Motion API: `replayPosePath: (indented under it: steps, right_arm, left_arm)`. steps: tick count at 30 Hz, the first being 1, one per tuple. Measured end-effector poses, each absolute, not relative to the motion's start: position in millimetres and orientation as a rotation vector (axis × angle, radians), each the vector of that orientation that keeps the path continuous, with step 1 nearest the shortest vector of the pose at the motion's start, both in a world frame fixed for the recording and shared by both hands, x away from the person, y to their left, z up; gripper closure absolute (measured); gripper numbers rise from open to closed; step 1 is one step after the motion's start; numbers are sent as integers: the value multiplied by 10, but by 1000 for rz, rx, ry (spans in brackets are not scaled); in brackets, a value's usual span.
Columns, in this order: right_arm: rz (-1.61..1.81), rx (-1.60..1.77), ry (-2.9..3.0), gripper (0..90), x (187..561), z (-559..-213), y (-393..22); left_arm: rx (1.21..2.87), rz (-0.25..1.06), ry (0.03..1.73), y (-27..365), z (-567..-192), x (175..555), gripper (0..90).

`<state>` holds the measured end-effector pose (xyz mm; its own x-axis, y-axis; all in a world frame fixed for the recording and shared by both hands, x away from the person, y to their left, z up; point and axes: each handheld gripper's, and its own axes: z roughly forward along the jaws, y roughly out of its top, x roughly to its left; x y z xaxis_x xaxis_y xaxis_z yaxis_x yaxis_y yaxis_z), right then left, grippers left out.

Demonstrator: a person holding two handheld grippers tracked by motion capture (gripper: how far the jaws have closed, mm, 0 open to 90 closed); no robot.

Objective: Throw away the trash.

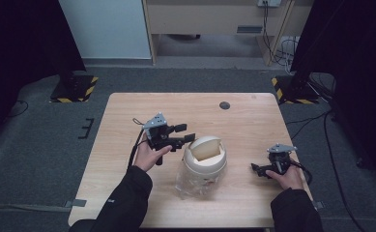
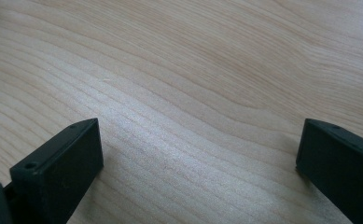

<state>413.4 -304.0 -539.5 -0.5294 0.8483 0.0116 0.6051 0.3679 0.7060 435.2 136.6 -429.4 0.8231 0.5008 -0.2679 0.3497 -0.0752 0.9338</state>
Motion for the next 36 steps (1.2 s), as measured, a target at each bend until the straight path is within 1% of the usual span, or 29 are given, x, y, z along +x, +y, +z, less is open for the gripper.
replayPosePath:
  steps: [5,10,15,26,30,36]
  right_arm:
    - [951,1272,2280,7,4133,-5395,-3040]
    - [950,1271,2280,7,4133,-5395,-3040]
    - [951,1272,2280,7,4133,-5395,-3039]
    - [950,1271,2280,7,4133,-5395,-3039]
    - [950,1271,2280,7,4133,-5395,-3039]
    - [951,1268,2281,7,4132,-5395,-3039]
  left_arm:
    - [1685,205,702,1588,-4240,4303,344]
    - [1700,250,746,1812,-4274,4216,335]
    - [1713,295,796,2000,-4367,4091,324]
    - [1757,342,915,2332,-4606,3815,282]
    - [1773,356,982,2405,-4696,3731,245]
    - [1841,418,1076,2521,-4833,3680,211]
